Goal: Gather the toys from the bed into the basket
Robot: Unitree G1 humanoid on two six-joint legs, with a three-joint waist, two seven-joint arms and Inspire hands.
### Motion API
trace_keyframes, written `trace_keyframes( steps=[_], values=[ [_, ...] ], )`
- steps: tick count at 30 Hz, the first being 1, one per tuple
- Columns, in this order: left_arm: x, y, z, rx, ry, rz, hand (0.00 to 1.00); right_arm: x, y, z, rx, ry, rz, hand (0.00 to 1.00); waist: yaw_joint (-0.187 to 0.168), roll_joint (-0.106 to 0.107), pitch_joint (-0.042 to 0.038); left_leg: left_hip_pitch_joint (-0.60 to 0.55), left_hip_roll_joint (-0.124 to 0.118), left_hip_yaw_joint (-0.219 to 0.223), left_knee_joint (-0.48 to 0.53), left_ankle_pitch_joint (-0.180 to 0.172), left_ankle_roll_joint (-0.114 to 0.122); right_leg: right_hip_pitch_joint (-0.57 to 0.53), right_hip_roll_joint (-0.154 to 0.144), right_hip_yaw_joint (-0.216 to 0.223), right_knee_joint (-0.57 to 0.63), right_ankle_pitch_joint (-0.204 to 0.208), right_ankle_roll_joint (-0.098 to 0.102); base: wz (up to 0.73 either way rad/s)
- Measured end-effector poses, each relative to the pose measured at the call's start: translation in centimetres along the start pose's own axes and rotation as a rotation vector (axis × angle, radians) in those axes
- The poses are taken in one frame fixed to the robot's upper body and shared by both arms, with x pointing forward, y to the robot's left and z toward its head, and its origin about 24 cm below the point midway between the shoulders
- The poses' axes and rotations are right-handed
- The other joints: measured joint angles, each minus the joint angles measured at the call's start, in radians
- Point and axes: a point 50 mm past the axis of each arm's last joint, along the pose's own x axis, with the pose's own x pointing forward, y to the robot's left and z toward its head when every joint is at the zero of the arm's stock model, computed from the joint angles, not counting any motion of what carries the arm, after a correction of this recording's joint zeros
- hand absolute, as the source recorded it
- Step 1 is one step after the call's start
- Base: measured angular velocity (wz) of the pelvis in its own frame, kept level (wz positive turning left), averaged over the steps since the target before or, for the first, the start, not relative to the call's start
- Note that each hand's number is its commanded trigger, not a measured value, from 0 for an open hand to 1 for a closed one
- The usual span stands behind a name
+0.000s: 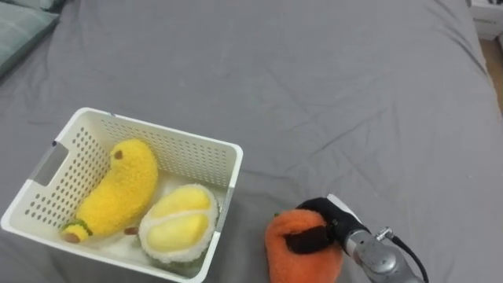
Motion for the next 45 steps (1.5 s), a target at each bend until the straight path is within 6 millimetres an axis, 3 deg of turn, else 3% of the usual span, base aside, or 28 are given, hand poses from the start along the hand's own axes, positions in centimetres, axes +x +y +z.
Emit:
trace_keyframes(
  steps=[8, 19, 33, 45],
  values=[
    [-0.2, 1.1, -1.5, -0.041, 0.036, 0.056, 0.00, -1.2, -3.1, 3.6, -0.002, -0.170, -0.131, 1.00, 0.000, -0.001, -0.0025, 0.027, -0.001, -0.003, 0.005, 0.000, -0.001, 0.035, 0.000, -0.002, -0.009, -0.001, 0.001, 0.00],
    [-0.4, 1.5, -2.4, 0.003, 0.062, 0.070, 0.00, -2.2, -4.4, 7.0, -0.008, -0.316, -0.210, 1.00, 0.005, 0.000, -0.0027, 0.046, -0.002, -0.006, 0.000, -0.001, 0.000, 0.061, 0.000, -0.002, -0.007, -0.001, 0.001, 0.00],
    [-0.5, 1.8, -3.2, 0.034, 0.080, 0.082, 0.00, -4.2, -6.7, 11.6, -0.033, -0.494, -0.289, 1.00, 0.032, -0.018, -0.0039, 0.050, -0.002, -0.011, -0.002, 0.000, 0.000, 0.066, 0.001, -0.006, -0.008, -0.001, 0.002, 0.01],
    [-0.3, 1.8, -1.9, 0.137, 0.028, 0.089, 0.00, -4.9, -7.5, 14.5, -0.064, -0.598, -0.326, 1.00, 0.110, -0.045, 0.0023, 0.050, -0.007, -0.030, 0.004, -0.001, 0.000, 0.076, -0.003, -0.028, -0.008, -0.002, 0.002, 0.05]
  ],
)
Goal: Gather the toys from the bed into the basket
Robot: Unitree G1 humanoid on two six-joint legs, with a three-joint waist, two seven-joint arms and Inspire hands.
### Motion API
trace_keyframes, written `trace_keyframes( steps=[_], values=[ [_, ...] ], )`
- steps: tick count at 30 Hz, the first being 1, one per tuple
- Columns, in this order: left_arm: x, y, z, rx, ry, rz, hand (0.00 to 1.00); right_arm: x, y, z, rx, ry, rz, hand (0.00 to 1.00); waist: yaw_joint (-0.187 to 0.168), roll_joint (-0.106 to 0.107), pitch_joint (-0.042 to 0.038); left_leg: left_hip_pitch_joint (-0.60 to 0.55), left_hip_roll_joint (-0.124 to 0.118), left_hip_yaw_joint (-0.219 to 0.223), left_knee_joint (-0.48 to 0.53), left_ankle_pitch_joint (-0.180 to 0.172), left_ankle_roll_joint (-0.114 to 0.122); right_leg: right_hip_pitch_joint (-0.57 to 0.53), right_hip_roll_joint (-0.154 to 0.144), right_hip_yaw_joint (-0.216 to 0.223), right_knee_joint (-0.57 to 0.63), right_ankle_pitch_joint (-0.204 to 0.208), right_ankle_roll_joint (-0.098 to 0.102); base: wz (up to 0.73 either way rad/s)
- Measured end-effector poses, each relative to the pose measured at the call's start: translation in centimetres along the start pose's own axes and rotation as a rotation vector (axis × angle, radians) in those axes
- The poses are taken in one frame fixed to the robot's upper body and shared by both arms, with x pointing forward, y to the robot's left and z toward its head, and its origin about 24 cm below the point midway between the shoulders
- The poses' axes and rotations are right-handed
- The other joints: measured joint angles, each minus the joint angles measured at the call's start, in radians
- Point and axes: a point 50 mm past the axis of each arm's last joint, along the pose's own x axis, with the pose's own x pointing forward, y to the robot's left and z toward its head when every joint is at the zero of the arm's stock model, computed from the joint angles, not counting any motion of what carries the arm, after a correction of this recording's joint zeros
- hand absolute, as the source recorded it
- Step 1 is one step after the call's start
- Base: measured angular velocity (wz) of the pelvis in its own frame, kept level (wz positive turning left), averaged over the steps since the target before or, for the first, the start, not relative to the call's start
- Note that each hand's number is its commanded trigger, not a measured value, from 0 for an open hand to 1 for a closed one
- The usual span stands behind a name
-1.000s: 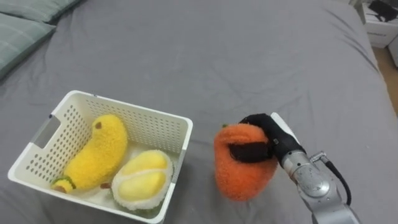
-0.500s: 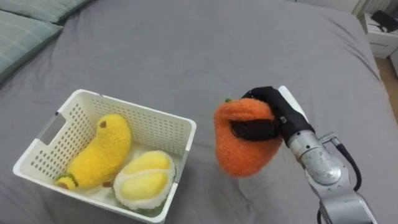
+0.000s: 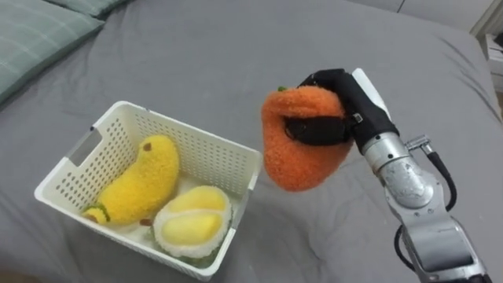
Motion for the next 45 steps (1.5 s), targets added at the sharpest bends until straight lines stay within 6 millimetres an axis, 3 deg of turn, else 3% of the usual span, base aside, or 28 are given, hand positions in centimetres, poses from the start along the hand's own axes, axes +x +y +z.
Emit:
trace_keyframes(
  steps=[7, 17, 22, 24, 25, 26, 27, 32, 45],
  values=[
    [-0.2, 0.2, -1.2, 0.054, 0.050, 0.006, 0.00, 1.6, 0.4, 2.3, -0.038, -0.076, 0.028, 1.00, 0.018, -0.006, -0.0028, 0.002, -0.005, -0.018, 0.012, 0.000, 0.001, 0.005, -0.005, -0.024, 0.000, -0.001, 0.002, 0.06],
    [0.0, 1.2, -1.3, 0.091, 0.076, 0.018, 0.00, 2.2, 1.2, 3.2, -0.065, -0.090, 0.063, 1.00, 0.082, -0.022, 0.0000, 0.002, -0.009, -0.037, 0.015, 0.000, 0.001, 0.021, -0.004, -0.028, -0.001, -0.002, 0.003, 0.06],
    [0.0, 1.2, -1.1, 0.097, 0.073, 0.014, 0.00, 2.2, 1.4, 3.3, -0.067, -0.093, 0.072, 1.00, 0.086, -0.031, 0.0029, -0.011, -0.012, -0.054, 0.028, 0.000, 0.001, 0.021, -0.005, -0.042, 0.000, -0.002, 0.003, 0.10],
    [0.0, 1.3, -0.8, 0.120, 0.059, 0.008, 0.00, 2.2, 1.4, 3.2, -0.079, -0.092, 0.069, 0.63, 0.093, -0.036, 0.0040, -0.018, -0.012, -0.057, 0.034, -0.001, 0.001, 0.018, -0.006, -0.052, 0.000, -0.002, 0.003, 0.08],
    [0.1, 1.3, -0.7, 0.127, 0.053, 0.007, 0.00, 2.2, 1.4, 3.2, -0.088, -0.088, 0.068, 0.29, 0.103, -0.037, 0.0039, -0.018, -0.012, -0.057, 0.035, -0.002, 0.001, 0.017, -0.006, -0.052, 0.000, -0.002, 0.003, 0.00],
    [0.1, 1.3, -0.5, 0.128, 0.046, 0.009, 0.00, 2.2, 1.4, 3.1, -0.088, -0.081, 0.069, 0.08, 0.112, -0.037, 0.0037, -0.018, -0.012, -0.057, 0.036, -0.003, 0.002, 0.017, -0.006, -0.053, 0.000, -0.002, 0.003, 0.00],
    [0.1, 1.3, -0.4, 0.129, 0.043, 0.010, 0.00, 2.2, 1.5, 3.1, -0.088, -0.078, 0.070, 0.00, 0.115, -0.037, 0.0035, -0.018, -0.012, -0.057, 0.037, -0.003, 0.002, 0.017, -0.006, -0.053, 0.000, -0.002, 0.003, 0.00],
    [0.1, 1.4, -0.1, 0.143, 0.030, 0.017, 0.00, 2.2, 2.4, 2.9, -0.101, -0.064, 0.105, 0.00, 0.138, -0.038, 0.0030, -0.016, -0.012, -0.057, 0.037, -0.003, 0.002, 0.017, -0.006, -0.054, 0.000, -0.002, 0.003, 0.00],
    [0.1, 1.6, 0.6, 0.152, 0.002, 0.031, 0.00, 2.3, 2.8, 1.4, -0.127, 0.003, 0.122, 0.00, 0.139, -0.041, 0.0010, -0.016, -0.013, -0.060, 0.036, -0.003, 0.002, 0.017, -0.007, -0.054, 0.000, -0.002, 0.003, 0.00]
  ],
)
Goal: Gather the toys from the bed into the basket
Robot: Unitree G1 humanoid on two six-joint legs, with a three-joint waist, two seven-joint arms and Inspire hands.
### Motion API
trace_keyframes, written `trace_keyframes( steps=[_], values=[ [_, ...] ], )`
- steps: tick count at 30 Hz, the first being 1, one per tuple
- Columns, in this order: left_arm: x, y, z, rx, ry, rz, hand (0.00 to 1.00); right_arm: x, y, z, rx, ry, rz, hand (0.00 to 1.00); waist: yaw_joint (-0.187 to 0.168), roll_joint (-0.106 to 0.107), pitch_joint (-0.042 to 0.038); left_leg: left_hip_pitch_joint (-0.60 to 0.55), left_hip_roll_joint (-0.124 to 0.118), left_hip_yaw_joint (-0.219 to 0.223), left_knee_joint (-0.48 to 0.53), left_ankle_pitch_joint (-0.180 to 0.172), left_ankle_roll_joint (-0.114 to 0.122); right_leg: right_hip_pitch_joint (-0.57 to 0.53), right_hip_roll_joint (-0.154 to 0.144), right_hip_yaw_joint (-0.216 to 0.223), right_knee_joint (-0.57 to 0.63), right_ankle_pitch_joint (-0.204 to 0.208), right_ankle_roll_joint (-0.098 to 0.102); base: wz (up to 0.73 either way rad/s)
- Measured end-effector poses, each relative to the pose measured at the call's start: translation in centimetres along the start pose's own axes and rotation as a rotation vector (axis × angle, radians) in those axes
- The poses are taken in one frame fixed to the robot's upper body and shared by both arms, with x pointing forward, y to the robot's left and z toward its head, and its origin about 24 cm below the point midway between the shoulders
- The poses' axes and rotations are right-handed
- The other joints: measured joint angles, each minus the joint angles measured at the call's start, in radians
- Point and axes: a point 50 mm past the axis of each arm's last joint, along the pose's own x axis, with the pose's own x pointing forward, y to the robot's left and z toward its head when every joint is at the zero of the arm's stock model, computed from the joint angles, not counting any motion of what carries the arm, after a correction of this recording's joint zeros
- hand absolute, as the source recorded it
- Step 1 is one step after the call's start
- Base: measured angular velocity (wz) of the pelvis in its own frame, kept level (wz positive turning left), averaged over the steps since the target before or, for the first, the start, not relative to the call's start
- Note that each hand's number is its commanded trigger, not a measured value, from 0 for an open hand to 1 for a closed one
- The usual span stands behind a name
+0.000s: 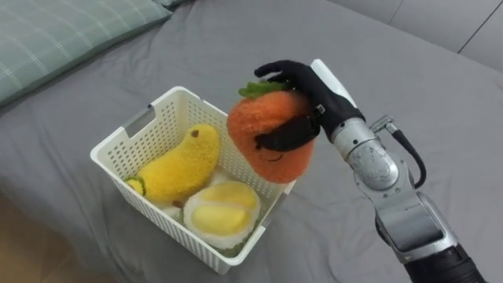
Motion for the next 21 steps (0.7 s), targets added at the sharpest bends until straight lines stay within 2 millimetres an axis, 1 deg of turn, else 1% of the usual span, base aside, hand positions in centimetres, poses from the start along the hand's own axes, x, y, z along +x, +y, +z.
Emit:
trace_keyframes(
  steps=[21],
  values=[
    [-0.01, 0.13, 0.34, -0.001, -0.006, 0.006, 0.00, 0.02, 0.05, -0.32, 0.000, 0.016, -0.002, 0.00, 0.000, 0.001, 0.0008, 0.004, 0.001, 0.007, 0.000, 0.000, 0.000, 0.002, 0.000, 0.004, 0.000, 0.000, 0.000, 0.00]
  ],
)
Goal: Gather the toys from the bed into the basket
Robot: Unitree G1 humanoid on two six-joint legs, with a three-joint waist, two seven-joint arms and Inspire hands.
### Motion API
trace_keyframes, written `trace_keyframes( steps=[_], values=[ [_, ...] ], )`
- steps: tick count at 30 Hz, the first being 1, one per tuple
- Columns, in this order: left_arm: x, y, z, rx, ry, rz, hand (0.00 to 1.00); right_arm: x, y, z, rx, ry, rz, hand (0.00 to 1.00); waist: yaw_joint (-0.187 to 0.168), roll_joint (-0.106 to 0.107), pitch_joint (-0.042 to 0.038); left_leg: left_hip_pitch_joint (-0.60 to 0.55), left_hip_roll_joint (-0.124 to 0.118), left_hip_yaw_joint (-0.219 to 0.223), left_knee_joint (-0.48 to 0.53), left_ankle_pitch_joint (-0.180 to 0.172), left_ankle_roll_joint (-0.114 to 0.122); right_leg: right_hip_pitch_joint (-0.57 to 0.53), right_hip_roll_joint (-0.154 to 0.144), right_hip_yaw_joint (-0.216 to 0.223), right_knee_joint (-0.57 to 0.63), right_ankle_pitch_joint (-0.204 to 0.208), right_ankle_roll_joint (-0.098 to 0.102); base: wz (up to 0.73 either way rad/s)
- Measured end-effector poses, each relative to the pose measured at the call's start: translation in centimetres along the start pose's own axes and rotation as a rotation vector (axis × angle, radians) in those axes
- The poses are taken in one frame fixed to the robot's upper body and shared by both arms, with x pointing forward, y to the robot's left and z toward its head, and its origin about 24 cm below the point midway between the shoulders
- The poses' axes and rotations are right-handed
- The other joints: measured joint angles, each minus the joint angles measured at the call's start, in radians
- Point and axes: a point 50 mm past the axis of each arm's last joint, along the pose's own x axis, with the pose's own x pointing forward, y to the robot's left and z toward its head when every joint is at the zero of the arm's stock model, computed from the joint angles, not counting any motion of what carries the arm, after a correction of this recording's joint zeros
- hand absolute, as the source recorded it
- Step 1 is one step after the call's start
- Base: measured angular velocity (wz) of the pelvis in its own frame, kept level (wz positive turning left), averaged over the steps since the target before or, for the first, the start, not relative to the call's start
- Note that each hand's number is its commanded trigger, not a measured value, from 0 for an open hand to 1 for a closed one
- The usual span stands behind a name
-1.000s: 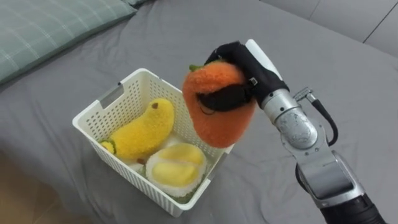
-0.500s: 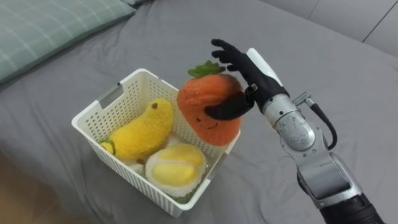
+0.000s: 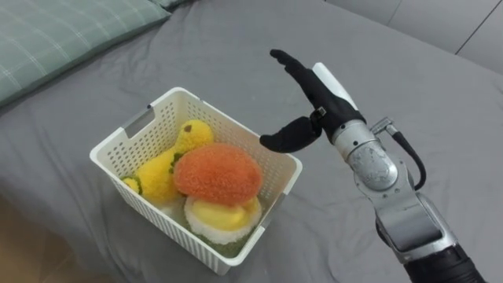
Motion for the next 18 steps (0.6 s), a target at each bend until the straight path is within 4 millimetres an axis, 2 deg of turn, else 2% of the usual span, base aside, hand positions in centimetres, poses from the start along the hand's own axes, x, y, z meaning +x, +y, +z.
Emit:
trace_keyframes(
  steps=[12, 18],
  values=[
    [-0.01, 0.00, -0.09, -0.002, 0.003, 0.000, 0.00, 0.00, -0.01, -0.01, 0.000, 0.000, -0.001, 0.00, -0.008, 0.000, 0.0002, 0.000, 0.000, -0.001, -0.001, 0.000, 0.000, 0.001, 0.000, 0.005, 0.000, 0.000, 0.000, 0.00],
    [-0.14, 0.00, -0.89, -0.001, 0.022, 0.018, 0.00, -0.07, -0.25, -0.14, 0.048, 0.000, -0.012, 0.00, -0.046, 0.000, 0.0011, -0.003, 0.000, -0.001, 0.000, -0.001, 0.001, 0.001, 0.000, 0.007, 0.000, 0.000, 0.000, 0.00]
  ],
)
